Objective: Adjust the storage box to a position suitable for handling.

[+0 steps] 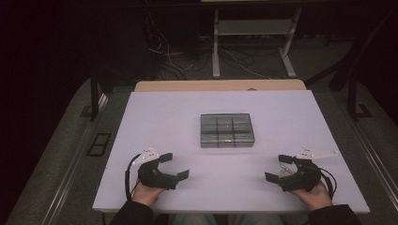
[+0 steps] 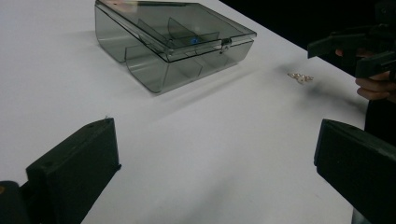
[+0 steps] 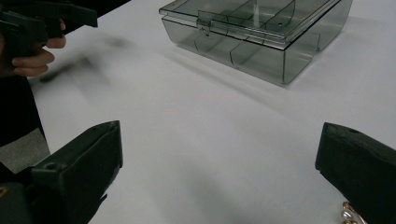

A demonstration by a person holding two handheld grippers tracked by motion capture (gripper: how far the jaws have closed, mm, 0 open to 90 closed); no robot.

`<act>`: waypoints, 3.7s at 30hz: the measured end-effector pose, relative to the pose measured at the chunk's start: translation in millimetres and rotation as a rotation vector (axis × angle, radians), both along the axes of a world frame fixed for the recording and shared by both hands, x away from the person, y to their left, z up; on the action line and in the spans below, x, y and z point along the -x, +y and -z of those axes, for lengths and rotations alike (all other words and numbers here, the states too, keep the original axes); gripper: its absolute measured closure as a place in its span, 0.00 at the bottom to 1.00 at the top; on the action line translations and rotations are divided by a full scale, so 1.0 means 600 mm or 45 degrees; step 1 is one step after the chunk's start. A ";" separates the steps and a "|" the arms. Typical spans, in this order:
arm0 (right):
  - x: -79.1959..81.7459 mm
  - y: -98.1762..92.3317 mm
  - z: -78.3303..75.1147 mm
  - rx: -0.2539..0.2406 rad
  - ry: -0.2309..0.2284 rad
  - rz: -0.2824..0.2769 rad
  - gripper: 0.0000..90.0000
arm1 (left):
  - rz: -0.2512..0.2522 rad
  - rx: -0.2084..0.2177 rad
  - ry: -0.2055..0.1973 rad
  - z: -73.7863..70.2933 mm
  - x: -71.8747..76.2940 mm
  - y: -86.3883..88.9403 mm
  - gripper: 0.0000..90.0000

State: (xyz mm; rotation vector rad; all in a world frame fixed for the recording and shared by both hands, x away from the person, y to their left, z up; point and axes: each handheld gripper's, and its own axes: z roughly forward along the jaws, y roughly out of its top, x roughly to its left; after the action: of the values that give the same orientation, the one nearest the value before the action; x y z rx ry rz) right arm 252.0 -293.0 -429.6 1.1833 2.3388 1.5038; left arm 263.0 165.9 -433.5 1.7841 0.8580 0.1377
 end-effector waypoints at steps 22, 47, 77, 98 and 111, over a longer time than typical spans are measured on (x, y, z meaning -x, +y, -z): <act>0.006 -0.006 -0.012 0.038 -0.006 -0.012 0.00 | -0.002 -0.001 0.002 -0.003 0.006 0.001 0.00; -0.043 0.037 -0.065 0.129 0.039 -0.154 0.00 | -0.002 0.001 0.022 0.001 0.004 0.001 0.00; -0.102 0.085 -0.113 0.117 -0.009 -0.215 0.00 | -0.006 0.004 0.024 0.001 0.003 0.001 0.00; -0.167 0.123 -0.147 0.134 -0.021 -0.230 0.01 | -0.003 0.008 0.023 0.001 0.003 0.003 0.00; -0.216 0.138 -0.167 0.123 -0.011 -0.229 0.01 | 0.001 0.017 0.032 0.001 0.002 0.002 0.00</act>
State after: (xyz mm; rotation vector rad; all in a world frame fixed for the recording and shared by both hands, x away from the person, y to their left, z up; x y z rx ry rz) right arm 381.7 -210.0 -329.7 0.9649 2.5395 1.4241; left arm 261.9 167.3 -434.1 1.7767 0.8743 0.1092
